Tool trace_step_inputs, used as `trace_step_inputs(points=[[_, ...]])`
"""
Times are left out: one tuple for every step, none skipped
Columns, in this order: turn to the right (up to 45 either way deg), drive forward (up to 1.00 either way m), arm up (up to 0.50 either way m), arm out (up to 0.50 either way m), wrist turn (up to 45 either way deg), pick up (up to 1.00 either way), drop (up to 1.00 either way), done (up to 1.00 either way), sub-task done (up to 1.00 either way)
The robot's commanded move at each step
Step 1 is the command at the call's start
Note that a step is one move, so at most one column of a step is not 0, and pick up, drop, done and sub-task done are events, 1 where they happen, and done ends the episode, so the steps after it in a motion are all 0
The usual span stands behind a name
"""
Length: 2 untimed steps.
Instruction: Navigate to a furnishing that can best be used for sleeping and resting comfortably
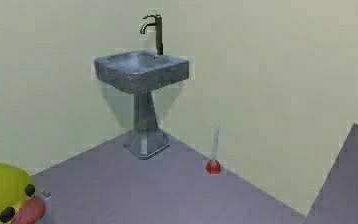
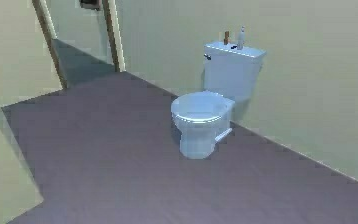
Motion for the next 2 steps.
trace_step_inputs(points=[[45.0, 0.0, 0.0, 0.0, 0.0, 0.0, 0.0, 0.0, 0.0], [24.0, 0.0, 0.0, 0.0, 0.0, 0.0, 0.0, 0.0, 0.0]])
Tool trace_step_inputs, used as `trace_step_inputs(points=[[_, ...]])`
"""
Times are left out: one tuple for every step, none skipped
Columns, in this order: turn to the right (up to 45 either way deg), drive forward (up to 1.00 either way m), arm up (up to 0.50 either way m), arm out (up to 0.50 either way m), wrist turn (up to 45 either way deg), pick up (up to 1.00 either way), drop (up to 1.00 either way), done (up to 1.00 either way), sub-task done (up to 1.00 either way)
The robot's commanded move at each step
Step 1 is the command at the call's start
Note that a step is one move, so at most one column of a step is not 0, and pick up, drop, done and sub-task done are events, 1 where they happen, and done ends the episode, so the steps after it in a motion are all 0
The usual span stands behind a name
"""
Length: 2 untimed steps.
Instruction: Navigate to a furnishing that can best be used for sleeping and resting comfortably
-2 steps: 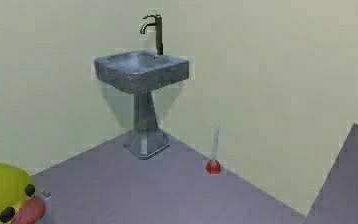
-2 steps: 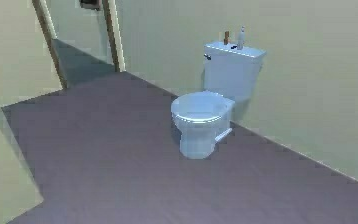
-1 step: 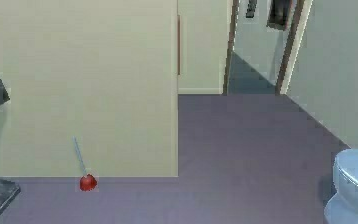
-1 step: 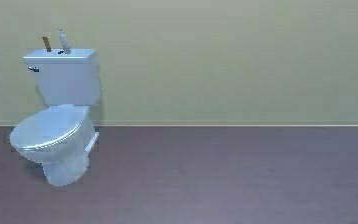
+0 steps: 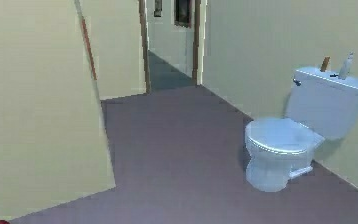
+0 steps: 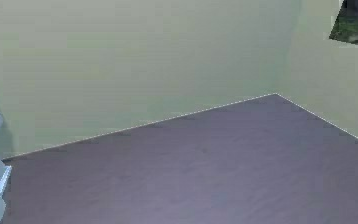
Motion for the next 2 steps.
trace_step_inputs(points=[[3.0, 0.0, 0.0, 0.0, 0.0, 0.0, 0.0, 0.0, 0.0], [0.0, 1.0, 0.0, 0.0, 0.0, 0.0, 0.0, 0.0, 0.0]])
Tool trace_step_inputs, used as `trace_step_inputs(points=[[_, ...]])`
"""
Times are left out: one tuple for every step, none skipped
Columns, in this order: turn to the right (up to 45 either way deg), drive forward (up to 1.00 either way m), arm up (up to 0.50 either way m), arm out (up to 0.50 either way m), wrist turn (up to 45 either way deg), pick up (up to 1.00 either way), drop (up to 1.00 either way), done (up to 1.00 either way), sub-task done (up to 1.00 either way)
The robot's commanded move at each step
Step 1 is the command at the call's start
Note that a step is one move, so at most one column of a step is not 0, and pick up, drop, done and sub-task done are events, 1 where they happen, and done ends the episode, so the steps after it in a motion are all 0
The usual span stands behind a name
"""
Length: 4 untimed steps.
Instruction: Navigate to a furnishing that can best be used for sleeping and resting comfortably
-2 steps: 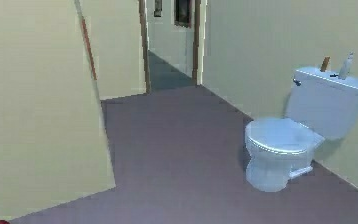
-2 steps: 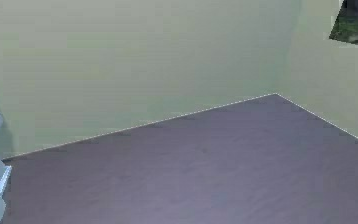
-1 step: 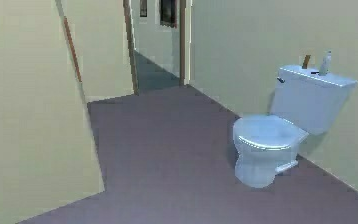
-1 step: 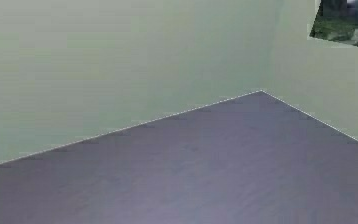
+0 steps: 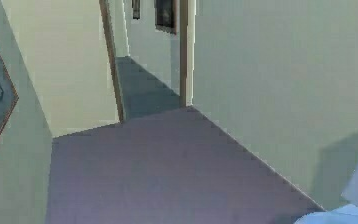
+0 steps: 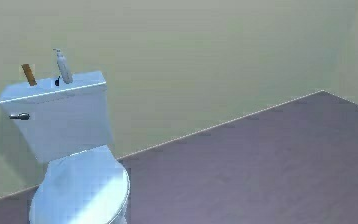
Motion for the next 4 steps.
trace_step_inputs(points=[[0.0, 0.3, 0.0, 0.0, 0.0, 0.0, 0.0, 0.0, 0.0], [-6.0, 0.0, 0.0, 0.0, 0.0, 0.0, 0.0, 0.0, 0.0], [0.0, 1.0, 0.0, 0.0, 0.0, 0.0, 0.0, 0.0, 0.0], [0.0, 1.0, 0.0, 0.0, 0.0, 0.0, 0.0, 0.0, 0.0]])
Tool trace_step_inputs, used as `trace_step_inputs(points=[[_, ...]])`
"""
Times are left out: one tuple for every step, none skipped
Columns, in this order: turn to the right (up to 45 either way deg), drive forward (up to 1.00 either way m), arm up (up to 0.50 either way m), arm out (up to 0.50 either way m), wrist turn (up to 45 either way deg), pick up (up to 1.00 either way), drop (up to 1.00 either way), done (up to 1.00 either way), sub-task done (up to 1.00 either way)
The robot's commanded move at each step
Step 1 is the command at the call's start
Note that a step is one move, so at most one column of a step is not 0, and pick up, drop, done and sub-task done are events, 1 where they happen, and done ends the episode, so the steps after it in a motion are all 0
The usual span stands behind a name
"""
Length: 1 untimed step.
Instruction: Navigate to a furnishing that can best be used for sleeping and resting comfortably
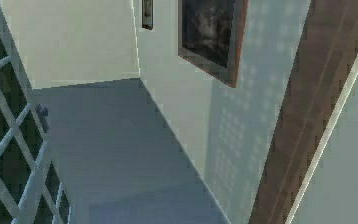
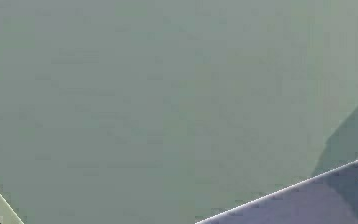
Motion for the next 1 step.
trace_step_inputs(points=[[3.0, 0.0, 0.0, 0.0, 0.0, 0.0, 0.0, 0.0, 0.0]])
